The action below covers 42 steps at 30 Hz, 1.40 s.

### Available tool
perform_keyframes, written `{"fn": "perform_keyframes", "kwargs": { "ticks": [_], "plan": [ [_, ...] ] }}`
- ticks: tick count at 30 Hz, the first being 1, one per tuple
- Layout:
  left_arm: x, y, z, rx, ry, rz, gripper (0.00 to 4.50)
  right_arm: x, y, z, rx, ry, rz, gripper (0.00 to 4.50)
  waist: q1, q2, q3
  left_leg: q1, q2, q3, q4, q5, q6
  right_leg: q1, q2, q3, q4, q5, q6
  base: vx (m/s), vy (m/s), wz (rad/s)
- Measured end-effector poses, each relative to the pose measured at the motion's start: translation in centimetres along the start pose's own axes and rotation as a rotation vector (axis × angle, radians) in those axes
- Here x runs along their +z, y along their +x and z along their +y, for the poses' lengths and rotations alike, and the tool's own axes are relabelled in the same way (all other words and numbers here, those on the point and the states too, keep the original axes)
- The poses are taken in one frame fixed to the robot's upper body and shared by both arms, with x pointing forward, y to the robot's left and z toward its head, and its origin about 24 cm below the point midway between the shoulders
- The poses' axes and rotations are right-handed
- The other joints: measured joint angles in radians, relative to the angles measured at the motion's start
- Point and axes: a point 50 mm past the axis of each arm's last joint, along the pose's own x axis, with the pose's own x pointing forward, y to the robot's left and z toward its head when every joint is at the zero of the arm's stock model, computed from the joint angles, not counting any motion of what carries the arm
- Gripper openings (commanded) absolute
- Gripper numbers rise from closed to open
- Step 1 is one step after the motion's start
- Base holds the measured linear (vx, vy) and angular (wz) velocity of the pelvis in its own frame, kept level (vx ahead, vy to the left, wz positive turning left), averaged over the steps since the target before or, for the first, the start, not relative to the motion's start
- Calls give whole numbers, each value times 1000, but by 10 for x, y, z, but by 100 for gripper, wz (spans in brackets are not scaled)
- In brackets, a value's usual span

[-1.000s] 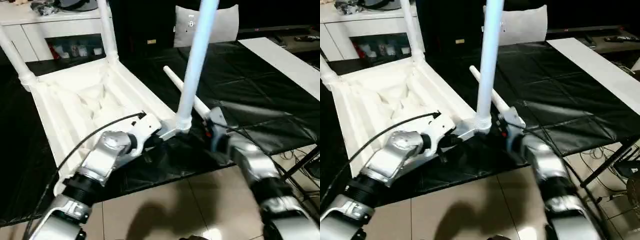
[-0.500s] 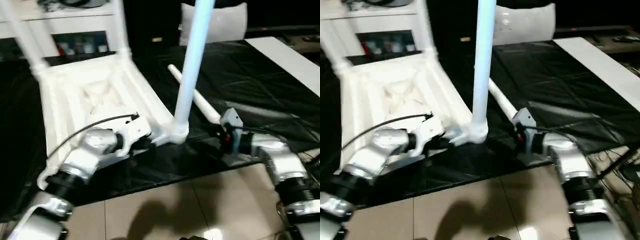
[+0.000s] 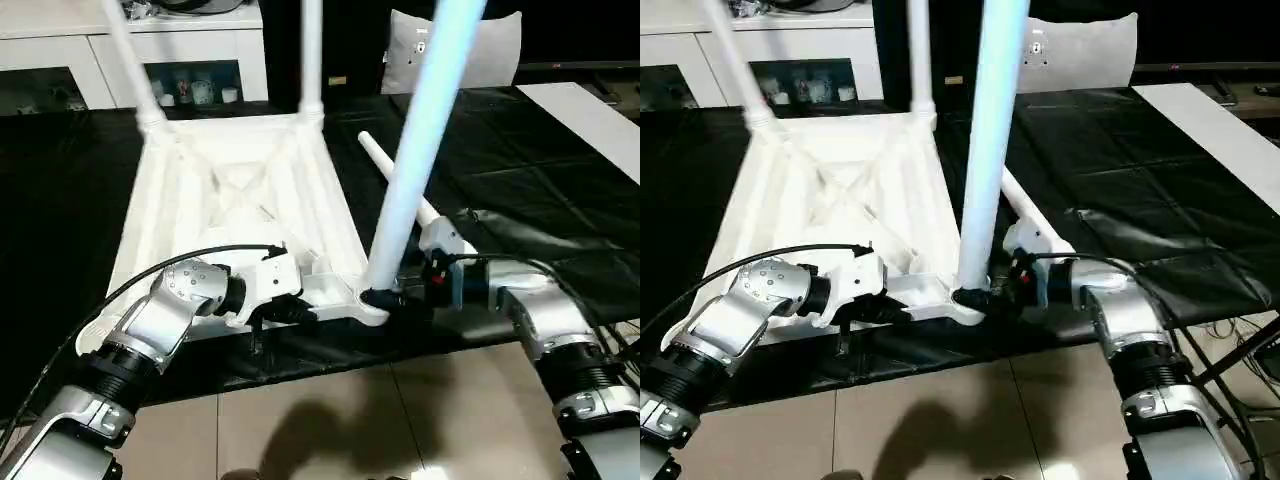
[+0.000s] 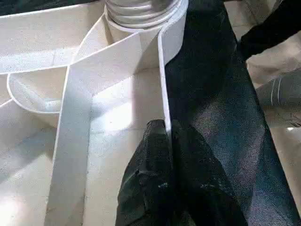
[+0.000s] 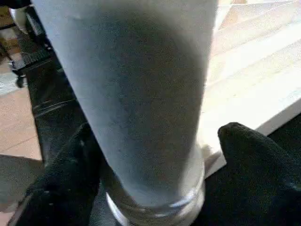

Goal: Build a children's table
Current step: Rotate leg to tighten

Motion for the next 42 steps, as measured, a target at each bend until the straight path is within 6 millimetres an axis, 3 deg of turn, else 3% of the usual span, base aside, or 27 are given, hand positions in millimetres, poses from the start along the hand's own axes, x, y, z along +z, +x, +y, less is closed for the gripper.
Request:
{"fn": "perform_keyframes", "kwargs": {
  "ticks": [9, 14, 17, 21, 25, 31, 33, 42],
  "plan": [
    [0, 0, 0, -7, -1, -2, 0, -2, 1, 2, 30, 38, -6, 286, 0, 0, 0, 0, 0, 0, 0, 0, 0, 0, 0, 0, 0, 0, 0, 0, 0, 0],
    [-1, -1, 0, -11, -25, -6, 0, -3, 2, 3, 26, 91, -9, 272, 0, -1, 0, 1, 0, 0, 0, 0, 0, 0, 0, 0, 1, 0, 0, 0, 0, 0],
    [-3, 0, 1, 23, -83, -7, 0, -3, 13, 4, -27, 120, -30, 271, -7, -2, -2, 3, 0, 0, 0, 1, -2, 2, 0, 0, 2, 0, 0, 0, 0, 0],
    [-3, 6, 8, 167, -190, -8, 0, -3, 31, -5, -212, 176, -52, 269, -35, -2, -2, 10, 0, 0, 1, 3, -11, 7, 0, 0, 0, 0, 5, 0, 0, 0],
    [6, 28, 12, 335, -324, -47, 0, 2, 46, -20, -456, 244, -64, 269, -69, -2, -2, 10, 0, -1, 3, 4, -10, 8, 0, 0, -4, 0, 5, -38, 5, -4],
    [18, 45, 15, 452, -386, -55, 0, 8, 55, -28, -609, 235, -56, 269, -75, 1, -4, 7, -1, -1, 2, 5, -9, 8, -1, 0, -5, 1, 7, 0, 0, 0],
    [20, 46, 15, 460, -381, -57, 0, 8, 54, -29, -616, 240, -67, 338, -73, 2, -4, 5, -1, -1, 1, 4, -8, 8, -1, 0, -5, 2, 7, 0, 0, 0],
    [19, 40, 16, 463, -330, -43, 0, 2, 46, -27, -571, 221, -93, 398, -67, 3, -4, 1, -1, -1, -1, 7, 1, 2, 0, 0, -1, 4, 3, 0, 0, 0]
  ]
}}
